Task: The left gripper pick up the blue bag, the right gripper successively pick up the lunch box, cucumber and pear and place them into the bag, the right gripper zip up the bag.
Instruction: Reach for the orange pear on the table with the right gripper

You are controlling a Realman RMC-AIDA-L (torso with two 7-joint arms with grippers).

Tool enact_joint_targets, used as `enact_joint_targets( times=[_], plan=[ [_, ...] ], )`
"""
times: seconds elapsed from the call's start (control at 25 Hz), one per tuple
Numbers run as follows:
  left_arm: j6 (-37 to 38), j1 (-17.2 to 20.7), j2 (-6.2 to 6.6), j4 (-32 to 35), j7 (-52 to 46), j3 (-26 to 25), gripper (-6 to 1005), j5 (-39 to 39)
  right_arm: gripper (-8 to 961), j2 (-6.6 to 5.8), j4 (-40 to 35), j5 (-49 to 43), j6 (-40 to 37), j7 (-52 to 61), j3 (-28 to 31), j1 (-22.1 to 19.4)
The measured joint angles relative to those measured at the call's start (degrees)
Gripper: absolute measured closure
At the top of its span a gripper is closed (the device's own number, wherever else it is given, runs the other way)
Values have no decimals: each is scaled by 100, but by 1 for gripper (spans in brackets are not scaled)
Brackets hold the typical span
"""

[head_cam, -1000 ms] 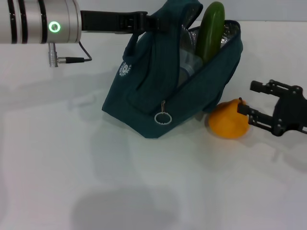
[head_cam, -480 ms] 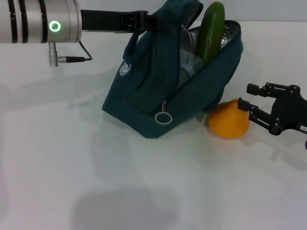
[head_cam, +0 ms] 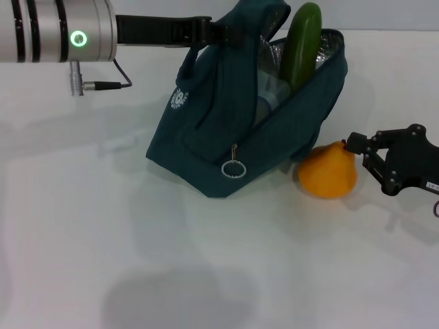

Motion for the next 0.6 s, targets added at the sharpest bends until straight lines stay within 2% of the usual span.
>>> enact_joint_targets(
  times=[0.16, 0.4, 0.6],
  plan=[
    [0, 6, -8, 0, 4, 0, 933, -3, 912, 0, 20, 3, 96, 1, -25, 8],
    [4, 19, -10, 0, 19, 0, 933, -7, 948, 0, 90, 81, 26, 1, -35, 27],
    [13, 53, -6, 0, 20, 0, 933, -8, 954, -57, 5, 274, -435, -1, -19, -221]
  ],
)
